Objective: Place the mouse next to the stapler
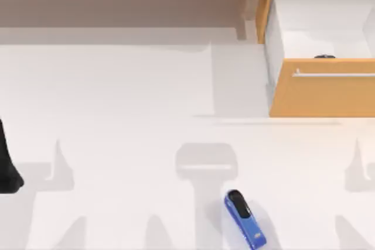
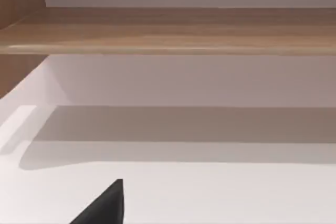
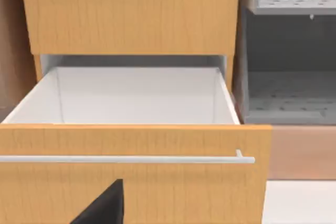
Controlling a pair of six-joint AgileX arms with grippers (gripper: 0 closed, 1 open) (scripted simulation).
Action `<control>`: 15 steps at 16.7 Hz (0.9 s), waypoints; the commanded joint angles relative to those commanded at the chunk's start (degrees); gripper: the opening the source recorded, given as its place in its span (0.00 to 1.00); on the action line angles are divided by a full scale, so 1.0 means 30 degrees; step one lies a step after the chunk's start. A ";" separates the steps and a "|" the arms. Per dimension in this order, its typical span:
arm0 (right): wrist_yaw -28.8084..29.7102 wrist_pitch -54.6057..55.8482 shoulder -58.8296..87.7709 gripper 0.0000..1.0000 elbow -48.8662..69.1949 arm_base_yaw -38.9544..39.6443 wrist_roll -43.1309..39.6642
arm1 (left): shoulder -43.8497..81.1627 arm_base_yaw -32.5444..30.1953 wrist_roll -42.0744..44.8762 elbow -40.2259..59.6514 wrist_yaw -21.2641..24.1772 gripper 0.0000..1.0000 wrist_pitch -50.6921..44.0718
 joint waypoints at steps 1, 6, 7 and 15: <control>0.0000 0.0000 0.0000 1.00 0.0000 0.0000 0.0000 | 0.0000 0.0000 0.0000 0.0000 0.0000 1.00 0.0000; 0.0030 -0.1553 0.1947 1.00 0.1923 0.0176 0.0078 | 0.0000 0.0000 0.0000 0.0000 0.0000 1.00 0.0000; 0.0043 -0.2260 0.2933 1.00 0.2896 0.0251 0.0114 | 0.0000 0.0000 0.0000 0.0000 0.0000 1.00 0.0000; 0.0143 -0.9493 1.7296 1.00 1.5800 0.0963 0.0479 | 0.0000 0.0000 0.0000 0.0000 0.0000 1.00 0.0000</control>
